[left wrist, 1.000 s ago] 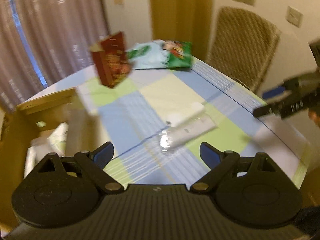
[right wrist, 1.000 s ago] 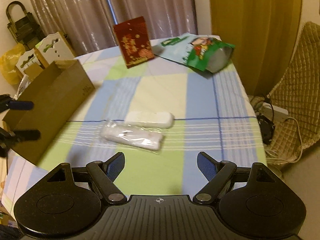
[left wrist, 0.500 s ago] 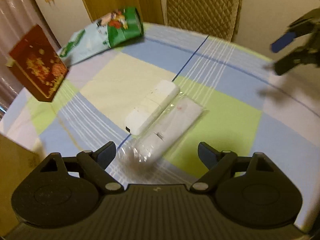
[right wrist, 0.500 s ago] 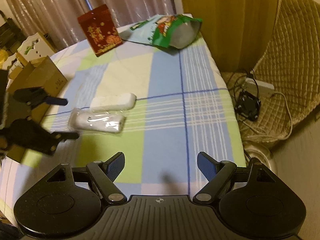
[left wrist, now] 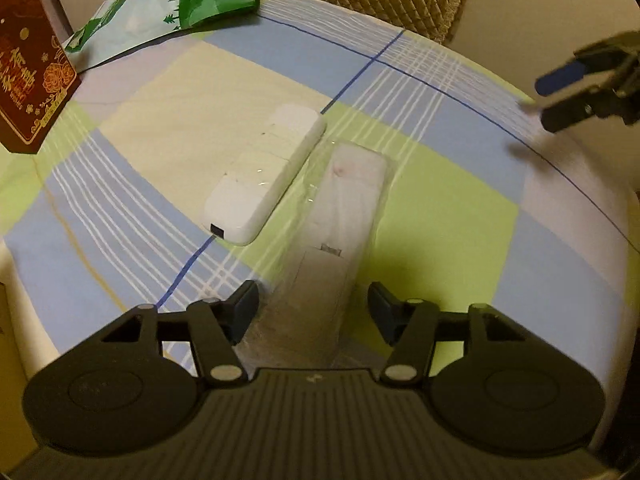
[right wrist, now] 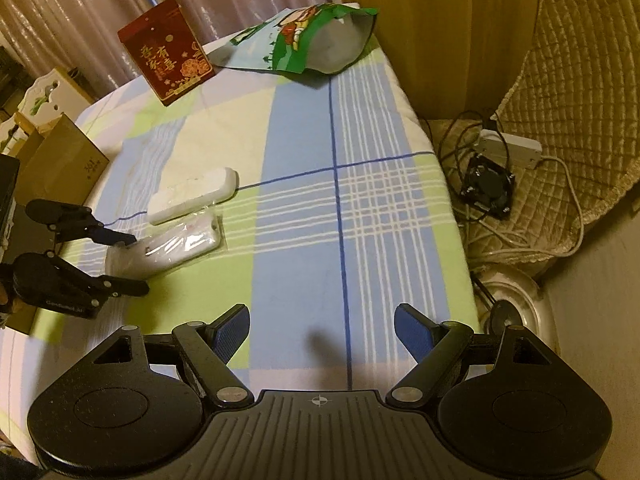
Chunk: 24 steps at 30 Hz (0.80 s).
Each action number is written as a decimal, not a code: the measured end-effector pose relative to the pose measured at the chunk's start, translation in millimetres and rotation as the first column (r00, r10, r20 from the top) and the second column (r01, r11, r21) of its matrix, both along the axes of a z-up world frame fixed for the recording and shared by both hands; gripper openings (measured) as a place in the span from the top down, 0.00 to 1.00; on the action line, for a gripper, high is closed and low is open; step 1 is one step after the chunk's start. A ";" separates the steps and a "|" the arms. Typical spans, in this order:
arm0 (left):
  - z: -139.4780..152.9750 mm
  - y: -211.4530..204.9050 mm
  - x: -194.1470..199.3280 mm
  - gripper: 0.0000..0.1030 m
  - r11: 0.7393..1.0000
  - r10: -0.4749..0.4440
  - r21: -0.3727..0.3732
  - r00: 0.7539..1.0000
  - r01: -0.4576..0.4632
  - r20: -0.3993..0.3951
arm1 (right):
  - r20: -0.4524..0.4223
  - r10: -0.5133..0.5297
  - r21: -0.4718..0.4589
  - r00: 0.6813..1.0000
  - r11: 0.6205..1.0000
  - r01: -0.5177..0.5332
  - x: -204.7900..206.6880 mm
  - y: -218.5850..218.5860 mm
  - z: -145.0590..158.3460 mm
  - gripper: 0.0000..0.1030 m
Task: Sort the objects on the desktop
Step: 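Grasp the bagged white item with the left tool while the right tool grasps the white bar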
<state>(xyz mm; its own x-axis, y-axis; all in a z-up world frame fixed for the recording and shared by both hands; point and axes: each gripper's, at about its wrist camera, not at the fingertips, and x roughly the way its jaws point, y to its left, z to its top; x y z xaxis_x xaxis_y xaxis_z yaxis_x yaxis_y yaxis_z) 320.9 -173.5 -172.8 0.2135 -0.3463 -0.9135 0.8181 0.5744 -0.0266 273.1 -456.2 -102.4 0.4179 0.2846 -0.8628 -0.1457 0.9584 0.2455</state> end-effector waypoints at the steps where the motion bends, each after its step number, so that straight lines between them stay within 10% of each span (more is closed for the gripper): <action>1: -0.6 -1.2 1.7 0.39 1.000 0.002 -0.004 1.000 -0.002 0.000 | 0.001 0.009 -0.001 1.000 1.000 -0.009 3.3 1.6 -0.5 0.20; 7: -2.5 -16.8 5.6 0.38 1.000 -0.021 -0.013 1.000 0.021 0.019 | 0.018 0.057 -0.012 0.998 0.998 -0.057 18.9 12.6 0.4 0.20; 11: 4.4 -15.5 -3.6 0.63 0.999 -0.033 -0.016 0.999 0.034 0.018 | 0.012 0.082 -0.023 0.997 0.996 -0.082 26.4 16.1 -3.0 0.20; 17: 8.2 1.0 -30.8 0.65 0.998 -0.013 0.055 1.000 0.013 0.015 | 0.004 0.134 -0.014 0.991 0.991 -0.134 35.4 21.5 -10.0 0.20; 24: 12.8 56.4 -51.6 0.65 0.952 0.280 0.123 0.959 -0.282 0.032 | 0.068 0.434 -0.080 0.898 0.900 -0.429 56.0 54.9 -13.1 0.20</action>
<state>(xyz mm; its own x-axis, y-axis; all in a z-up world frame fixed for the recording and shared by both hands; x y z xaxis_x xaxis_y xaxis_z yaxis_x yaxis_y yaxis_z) 269.3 -117.1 -160.0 0.2989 -0.1538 -0.9418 0.6228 0.7792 0.0704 329.1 -401.3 -115.5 0.3360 0.4011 -0.8522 -0.5655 0.8095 0.1580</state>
